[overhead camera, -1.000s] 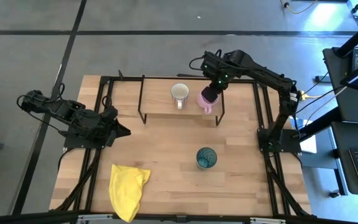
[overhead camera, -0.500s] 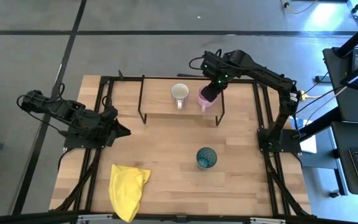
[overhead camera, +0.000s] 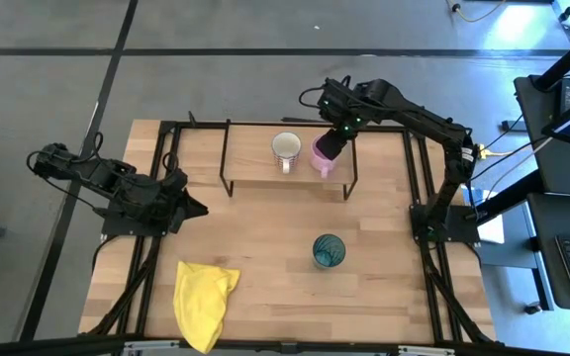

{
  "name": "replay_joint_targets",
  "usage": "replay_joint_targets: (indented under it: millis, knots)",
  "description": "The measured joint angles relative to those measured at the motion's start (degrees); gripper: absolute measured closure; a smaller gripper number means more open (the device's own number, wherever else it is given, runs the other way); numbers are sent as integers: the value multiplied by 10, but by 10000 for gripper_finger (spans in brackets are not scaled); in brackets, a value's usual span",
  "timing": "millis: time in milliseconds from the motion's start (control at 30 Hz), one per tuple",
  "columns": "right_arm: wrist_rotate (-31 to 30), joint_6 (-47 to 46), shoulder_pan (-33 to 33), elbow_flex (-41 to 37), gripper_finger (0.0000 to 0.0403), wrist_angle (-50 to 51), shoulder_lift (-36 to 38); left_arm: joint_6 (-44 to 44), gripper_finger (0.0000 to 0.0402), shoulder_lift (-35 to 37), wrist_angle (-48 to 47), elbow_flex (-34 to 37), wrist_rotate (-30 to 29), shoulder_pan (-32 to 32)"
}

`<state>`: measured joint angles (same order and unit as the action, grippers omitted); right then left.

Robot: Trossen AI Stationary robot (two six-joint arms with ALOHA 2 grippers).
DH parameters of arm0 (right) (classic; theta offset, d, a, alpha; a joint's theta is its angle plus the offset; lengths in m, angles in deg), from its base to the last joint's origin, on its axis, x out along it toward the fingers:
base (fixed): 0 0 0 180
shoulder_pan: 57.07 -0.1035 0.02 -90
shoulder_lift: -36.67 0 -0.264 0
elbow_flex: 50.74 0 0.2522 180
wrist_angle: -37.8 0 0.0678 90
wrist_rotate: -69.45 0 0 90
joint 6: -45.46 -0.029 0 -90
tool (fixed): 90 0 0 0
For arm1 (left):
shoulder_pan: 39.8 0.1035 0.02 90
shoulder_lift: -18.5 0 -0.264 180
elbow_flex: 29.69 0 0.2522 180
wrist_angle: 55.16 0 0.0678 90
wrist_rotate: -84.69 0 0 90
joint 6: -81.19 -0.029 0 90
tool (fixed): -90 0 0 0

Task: Stack small to large cups/mugs on shelf
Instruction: Put the pink mug on the shelf, then put the blue cup on the shelf

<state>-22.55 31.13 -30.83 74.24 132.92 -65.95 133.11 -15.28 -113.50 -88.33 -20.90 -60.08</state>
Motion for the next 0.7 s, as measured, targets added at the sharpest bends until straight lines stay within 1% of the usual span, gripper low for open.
replay_joint_targets:
  millis: [200,367,467,567,700]
  knots:
    - [-4,9,0,0,313,-1,0,0,335,0,0,0,0,0]
    - [-49,15,0,0,313,-1,0,0,335,0,-1,0,0,0]
    - [-90,31,-1,0,313,-9,5,0,335,0,-1,0,0,0]
    - [-133,63,-12,17,313,-29,10,0,335,0,-2,0,0,0]
    - [-135,106,-41,62,313,-69,20,0,335,0,-10,0,0,0]
